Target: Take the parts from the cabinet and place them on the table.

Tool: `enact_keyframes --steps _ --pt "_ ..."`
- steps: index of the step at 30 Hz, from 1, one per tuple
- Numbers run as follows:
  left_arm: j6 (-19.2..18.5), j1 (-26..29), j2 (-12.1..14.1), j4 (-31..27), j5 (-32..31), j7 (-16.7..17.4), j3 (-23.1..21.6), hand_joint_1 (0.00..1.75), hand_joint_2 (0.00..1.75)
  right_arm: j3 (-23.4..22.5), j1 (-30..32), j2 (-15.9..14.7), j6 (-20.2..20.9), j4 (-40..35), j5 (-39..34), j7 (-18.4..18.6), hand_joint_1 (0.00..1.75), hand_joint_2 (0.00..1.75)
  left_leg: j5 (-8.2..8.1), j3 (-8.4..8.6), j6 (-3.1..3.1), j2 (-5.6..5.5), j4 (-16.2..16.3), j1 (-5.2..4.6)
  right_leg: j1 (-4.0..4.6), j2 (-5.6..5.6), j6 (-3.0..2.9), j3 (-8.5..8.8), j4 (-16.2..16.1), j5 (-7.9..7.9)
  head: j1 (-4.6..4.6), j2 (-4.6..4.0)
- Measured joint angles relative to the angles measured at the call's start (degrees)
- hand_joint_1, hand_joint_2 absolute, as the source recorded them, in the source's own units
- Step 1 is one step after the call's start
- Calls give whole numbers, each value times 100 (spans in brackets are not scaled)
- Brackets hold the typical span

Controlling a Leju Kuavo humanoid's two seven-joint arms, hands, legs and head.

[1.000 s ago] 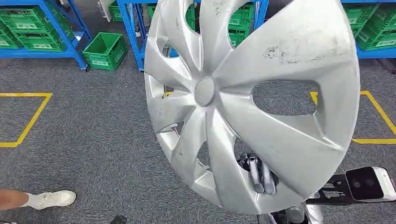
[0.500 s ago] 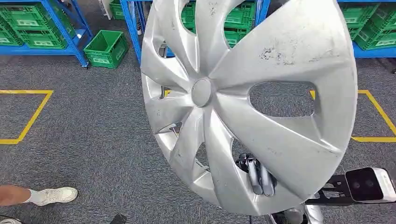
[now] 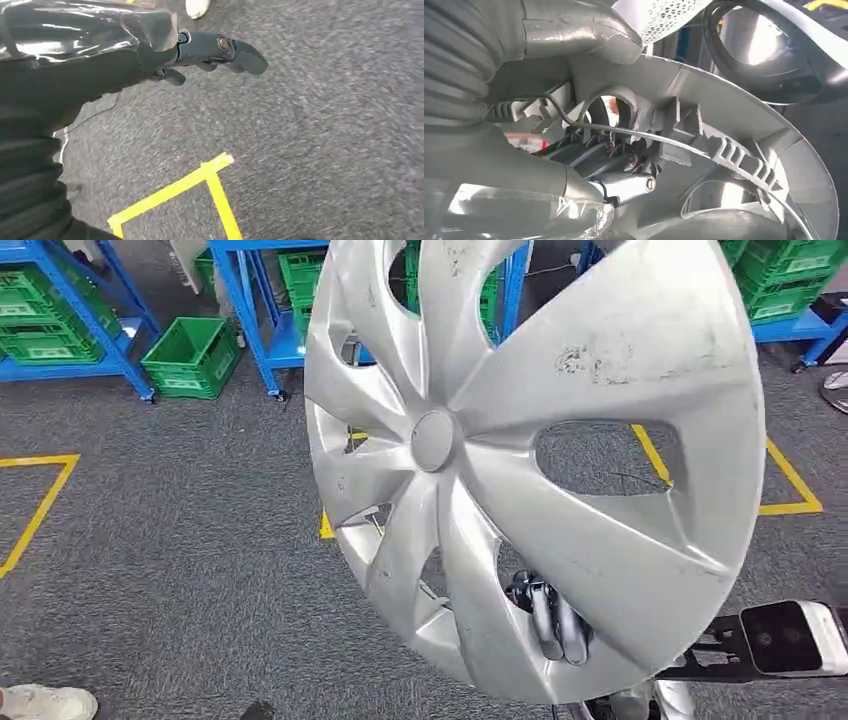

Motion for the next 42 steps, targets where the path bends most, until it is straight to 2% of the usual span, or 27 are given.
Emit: enact_keyframes --steps 3,4,6,8,10,11,13,14,15,19,20,21,22,24,25,26,28,29,30,31,34,35,36,37,40,41,42 --pt "-13 0 26 -6 -35 37 2 0 175 -9 46 -2 2 -9 2 -11 175 175 26 -16 25 161 -59 -77 -92 158 104 -73 -29 66 -64 0" --pt "-35 -7 28 -22 -83 44 0 0 175 -22 48 -11 4 -28 22 -20 175 175 48 45 51 250 -222 -74 -40 213 153 -91 -65 97 -61 0" --pt "-79 -36 13 -61 -168 55 -2 0 175 -57 63 -55 11 -46 44 -77 175 175 140 74 91 388 -364 -21 -18 -171 84 -319 347 -156 -17 0" --pt "-92 -32 7 -63 -216 92 -2 0 175 -77 80 -87 22 -55 55 -127 175 175 144 52 98 530 -363 -31 -31 -295 62 -743 1250 -520 -18 0" --pt "-92 -35 7 -63 -240 101 -2 0 175 -92 122 -120 28 -55 70 -142 175 175 148 33 93 661 -355 -34 -42 -319 125 -977 1779 -650 -15 0" --pt "-90 -39 4 -70 -253 105 -2 0 175 -96 141 -140 28 -55 79 -155 175 175 149 28 90 725 -347 -33 -50 -339 187 -875 1611 -564 -13 0" --pt "-85 -52 -4 -105 -282 122 -2 0 175 -101 142 -166 26 -57 90 -179 175 175 133 10 62 840 -289 -28 -72 -460 319 -310 610 -205 -13 0" --pt "-87 -67 -2 -127 -328 122 -2 0 175 -105 142 -173 22 -74 94 -192 175 175 108 -7 24 883 -222 -37 -72 -665 343 7 71 -65 -11 0" --pt "-87 -80 22 -148 -364 124 -2 0 175 -103 148 -181 11 -87 98 -201 175 175 72 -39 -25 919 -165 -87 -44 -791 246 37 -7 -112 -18 0" --pt "-144 -122 28 -260 -511 151 -4 0 175 -109 228 -201 -68 -225 103 -212 175 175 94 -50 -132 1069 -144 -54 -36 -548 58 -21 -17 -14 -22 0" --pt "-155 -129 33 -277 -557 162 -4 0 175 -111 257 -203 -94 -264 101 -208 175 175 3 -88 -185 919 -72 -12 -83 -496 17 -22 -30 15 -33 0" --pt "-196 -127 33 -291 -596 197 -7 0 175 -116 276 -205 -116 -301 94 -208 175 175 -216 -161 -214 707 153 6 -81 -458 -17 -39 -28 36 -42 0" --pt "-227 -126 33 -289 -638 238 -7 0 175 -120 295 -205 -133 -321 90 -208 175 175 -472 -307 -233 604 539 11 -78 -415 -37 -53 -28 48 -39 0" --pt "-319 -120 31 -289 -732 313 -9 0 175 -149 380 -223 -140 -345 90 -208 175 175 -885 -671 -258 543 1443 12 -45 -310 -62 -85 -20 70 -41 0" --pt "-350 -119 22 -286 -752 330 -11 0 175 -157 439 -236 -140 -354 96 -208 175 175 -917 -756 -252 540 1671 14 -31 -252 -69 -94 -18 82 -39 0" --pt "-369 -119 9 -284 -776 345 -13 0 175 -160 480 -251 -142 -360 103 -201 175 175 -821 -696 -231 539 1590 14 -18 -191 -70 -95 -17 89 -39 0" --pt "-407 -120 -4 -284 -809 354 -20 0 175 -171 536 -271 -142 -374 116 -192 175 175 -356 -264 -149 476 773 11 2 -60 -50 -84 -18 103 -39 0" --pt "-437 -121 -7 -282 -835 356 -24 0 175 -179 551 -271 -142 -402 127 -190 175 175 -107 12 -76 318 229 1 9 2 -36 -78 -20 112 -39 0" --pt "-446 -122 15 -273 -857 358 -24 0 175 -186 564 -271 -142 -426 133 -186 175 175 -141 139 12 76 -13 6 -33 31 -19 -91 -23 124 -28 0" --pt "-444 -118 -13 -260 -870 361 -31 0 175 -190 559 -273 -142 -461 142 -173 175 175 -120 127 28 86 -52 -16 5 82 27 -127 -15 153 -20 0" --pt "-422 -163 -15 -251 -905 365 -28 0 175 -227 627 -262 -140 -547 166 -138 175 175 -112 150 82 238 -144 -79 -56 227 149 -196 -66 233 -63 0" --pt "-411 -197 -37 -254 -907 363 -28 0 175 -240 642 -264 -140 -577 175 -125 175 175 -6 197 115 336 -316 -3 -27 157 150 -220 -37 225 -57 0" --pt "-396 -225 -61 -254 -907 359 -28 0 175 -251 638 -269 -135 -579 175 -122 175 175 29 216 117 387 -370 -20 -6 -109 131 -324 92 130 -50 0" --pt "-380 -244 -63 -254 -907 352 -26 0 175 -254 608 -267 -127 -581 175 -122 175 175 54 199 156 443 -376 -24 -13 -229 90 -486 417 -57 -28 0" --pt "-367 -243 -70 -254 -907 352 -26 0 175 -273 609 -271 -105 -581 179 -122 175 175 61 153 140 666 -365 -35 -41 -312 109 -1031 1664 -508 -20 0" --pt "-341 -246 -72 -254 -907 352 -24 0 175 -284 610 -271 -105 -579 190 -120 175 175 64 142 135 734 -358 -35 -50 -327 157 -1028 1695 -488 -20 0" --pt "-319 -252 -76 -254 -903 352 -20 0 175 -295 609 -271 -105 -579 195 -120 175 175 63 134 129 805 -346 -33 -63 -355 229 -846 1412 -374 -20 0"
